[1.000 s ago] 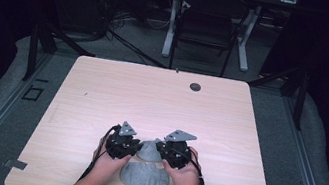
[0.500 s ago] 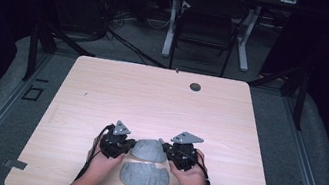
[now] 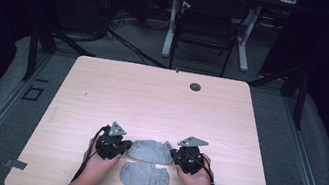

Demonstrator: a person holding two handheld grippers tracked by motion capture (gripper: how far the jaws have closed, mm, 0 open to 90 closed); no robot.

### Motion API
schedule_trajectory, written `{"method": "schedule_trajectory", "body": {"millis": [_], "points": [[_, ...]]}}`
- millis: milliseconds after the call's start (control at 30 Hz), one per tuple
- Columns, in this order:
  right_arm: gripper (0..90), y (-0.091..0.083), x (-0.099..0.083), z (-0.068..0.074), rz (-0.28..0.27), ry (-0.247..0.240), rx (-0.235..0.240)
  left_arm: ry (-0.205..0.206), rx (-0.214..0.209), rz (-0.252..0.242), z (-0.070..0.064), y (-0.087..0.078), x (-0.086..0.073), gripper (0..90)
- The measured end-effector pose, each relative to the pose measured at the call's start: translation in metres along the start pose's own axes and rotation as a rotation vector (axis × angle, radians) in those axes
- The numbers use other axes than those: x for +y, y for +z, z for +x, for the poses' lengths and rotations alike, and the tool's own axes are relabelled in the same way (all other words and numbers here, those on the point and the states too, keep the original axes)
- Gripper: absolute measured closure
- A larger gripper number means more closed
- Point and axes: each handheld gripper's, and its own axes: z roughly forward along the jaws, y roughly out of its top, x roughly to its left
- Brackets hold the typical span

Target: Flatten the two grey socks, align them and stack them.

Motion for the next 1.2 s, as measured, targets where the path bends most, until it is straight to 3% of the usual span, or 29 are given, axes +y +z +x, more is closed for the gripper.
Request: {"method": "schedule_trajectory", "body": {"millis": [367, 533, 700, 1000, 1200], "points": [[84.5, 0.003, -0.006, -0.001, 0.016, -0.002, -0.004, -0.001, -0.011, -0.005, 0.0, -0.002, -0.004, 86.3], [78.5, 0.0, -0.003, -0.001, 0.007, 0.008, 0.019, -0.014, -0.041, -0.014, 0.002, -0.003, -0.004, 75.5], [75.7, 0.0, 0.002, -0.002, 0.004, 0.005, 0.017, -0.005, -0.039, -0.026, 0.001, -0.004, 0.0, 73.9], [71.3, 0.005, 0.013, -0.002, 0.009, -0.002, 0.02, 0.007, -0.049, 0.008, 0.0, 0.004, 0.005, 73.8], [78.8, 0.009, 0.016, -0.003, 0.031, -0.007, 0.022, 0.013, -0.044, 0.019, 0.0, 0.007, 0.005, 77.6]]}}
